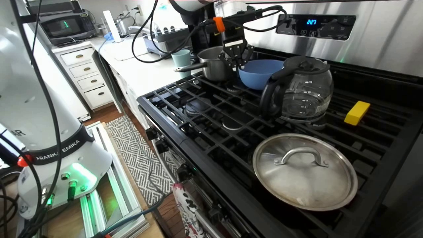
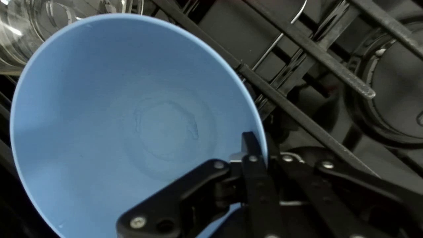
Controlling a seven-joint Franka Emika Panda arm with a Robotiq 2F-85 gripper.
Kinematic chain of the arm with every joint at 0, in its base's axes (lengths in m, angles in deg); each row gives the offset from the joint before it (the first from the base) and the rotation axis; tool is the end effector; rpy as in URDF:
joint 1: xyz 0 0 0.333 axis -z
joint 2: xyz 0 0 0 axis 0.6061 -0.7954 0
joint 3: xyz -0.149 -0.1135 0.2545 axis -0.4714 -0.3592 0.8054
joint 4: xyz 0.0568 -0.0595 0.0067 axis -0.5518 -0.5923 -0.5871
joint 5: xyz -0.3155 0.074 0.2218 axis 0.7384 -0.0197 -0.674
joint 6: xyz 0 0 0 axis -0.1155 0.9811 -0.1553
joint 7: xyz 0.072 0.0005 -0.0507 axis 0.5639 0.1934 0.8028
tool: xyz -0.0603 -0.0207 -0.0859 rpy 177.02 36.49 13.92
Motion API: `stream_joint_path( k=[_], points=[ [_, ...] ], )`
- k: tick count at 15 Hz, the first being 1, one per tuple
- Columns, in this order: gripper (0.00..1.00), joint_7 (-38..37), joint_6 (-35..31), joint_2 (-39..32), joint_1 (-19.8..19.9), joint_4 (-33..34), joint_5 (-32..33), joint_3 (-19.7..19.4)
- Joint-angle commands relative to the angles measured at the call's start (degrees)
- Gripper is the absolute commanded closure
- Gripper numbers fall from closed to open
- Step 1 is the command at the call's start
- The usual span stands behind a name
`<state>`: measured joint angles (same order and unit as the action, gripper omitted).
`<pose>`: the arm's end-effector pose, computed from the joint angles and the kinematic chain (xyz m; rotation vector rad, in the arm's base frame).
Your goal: Move the blue bowl backward on the stove
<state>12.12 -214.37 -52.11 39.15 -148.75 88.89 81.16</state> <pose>0.5677 -0.0365 0.2795 2.7048 0.9141 -0.2170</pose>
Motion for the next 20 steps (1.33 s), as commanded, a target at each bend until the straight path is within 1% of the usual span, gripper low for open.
stream_joint_path(
  k=[1,10,11,13,15,17,18,20],
  points=[
    [0.99,1.7,0.3,-2.0,-0.2,2.7,1.2,0.0],
    [0.99,3.2,1.6,-6.0,-0.3,8.2,0.5,0.3],
    [0.72,3.2,2.0,-6.4,-0.3,8.7,0.3,0.4],
    [0.62,3.1,2.9,-6.7,-0.3,9.1,-0.1,0.5],
    [0.48,3.6,4.3,-5.9,-0.3,8.6,-1.2,1.1],
    [0.36,2.2,5.7,-2.9,-0.7,6.3,-1.4,1.4],
    [0.28,0.7,6.2,-0.9,-1.0,4.9,-1.4,1.5],
    [0.14,-1.6,5.8,3.7,-0.9,2.1,-2.7,1.8]
  ],
)
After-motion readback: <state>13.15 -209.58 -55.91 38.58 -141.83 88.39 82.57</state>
